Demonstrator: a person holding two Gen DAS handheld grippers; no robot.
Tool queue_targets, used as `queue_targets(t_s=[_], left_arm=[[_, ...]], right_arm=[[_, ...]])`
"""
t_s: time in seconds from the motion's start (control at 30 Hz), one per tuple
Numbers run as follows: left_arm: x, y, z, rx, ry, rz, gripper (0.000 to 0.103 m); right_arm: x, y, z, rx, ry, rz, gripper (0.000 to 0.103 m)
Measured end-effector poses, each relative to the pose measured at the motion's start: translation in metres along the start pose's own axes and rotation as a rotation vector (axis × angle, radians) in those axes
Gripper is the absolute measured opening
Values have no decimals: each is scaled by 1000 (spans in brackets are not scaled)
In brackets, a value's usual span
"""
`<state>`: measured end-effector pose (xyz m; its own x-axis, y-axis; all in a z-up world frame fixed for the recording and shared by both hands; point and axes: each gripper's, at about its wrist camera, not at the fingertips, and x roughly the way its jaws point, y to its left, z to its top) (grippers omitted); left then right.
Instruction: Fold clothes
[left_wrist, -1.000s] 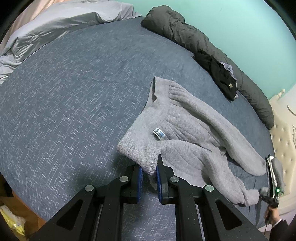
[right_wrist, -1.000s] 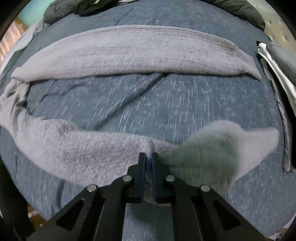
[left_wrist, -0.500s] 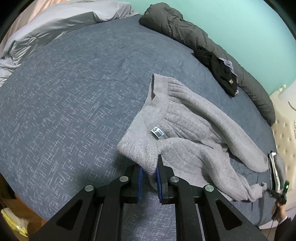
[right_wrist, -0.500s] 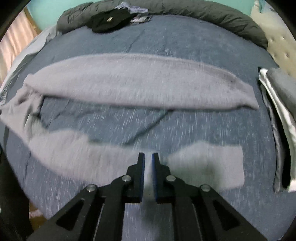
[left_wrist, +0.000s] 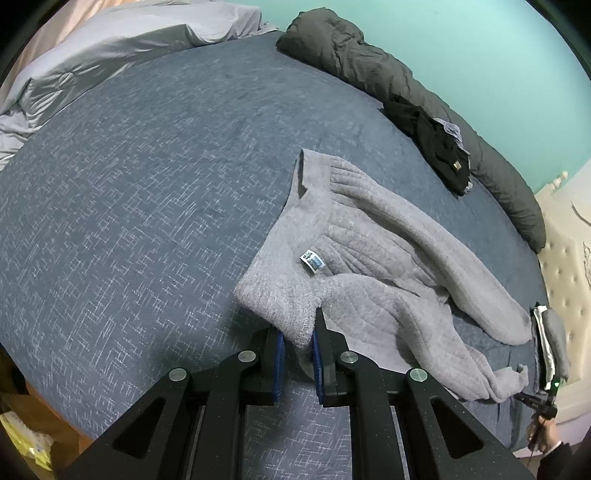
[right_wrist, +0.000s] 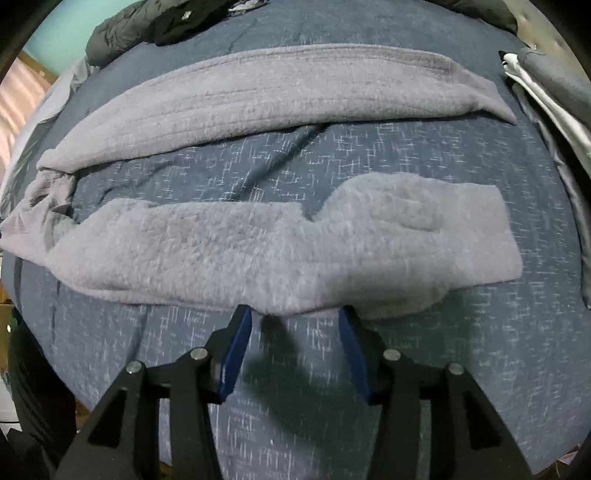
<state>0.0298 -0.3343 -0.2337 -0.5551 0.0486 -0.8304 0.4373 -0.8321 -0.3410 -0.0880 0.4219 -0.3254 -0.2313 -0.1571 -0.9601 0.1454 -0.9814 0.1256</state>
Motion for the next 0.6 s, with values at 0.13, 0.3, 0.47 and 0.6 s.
queue_targets(t_s=[0.13, 0.3, 0.47, 0.6], left_arm=[[2, 1, 0, -2, 5, 7, 14], [5, 2, -1, -3, 13, 17, 14], [9, 6, -2, 0, 26, 30, 14], [14, 9, 0, -1, 36, 39, 14]], right_arm=[[4, 1, 15, 29, -25, 0, 36], [7, -1, 41, 28, -39, 14, 27], [7, -2, 73, 63, -60, 26, 24], [1, 1, 92, 73, -79, 24, 24]])
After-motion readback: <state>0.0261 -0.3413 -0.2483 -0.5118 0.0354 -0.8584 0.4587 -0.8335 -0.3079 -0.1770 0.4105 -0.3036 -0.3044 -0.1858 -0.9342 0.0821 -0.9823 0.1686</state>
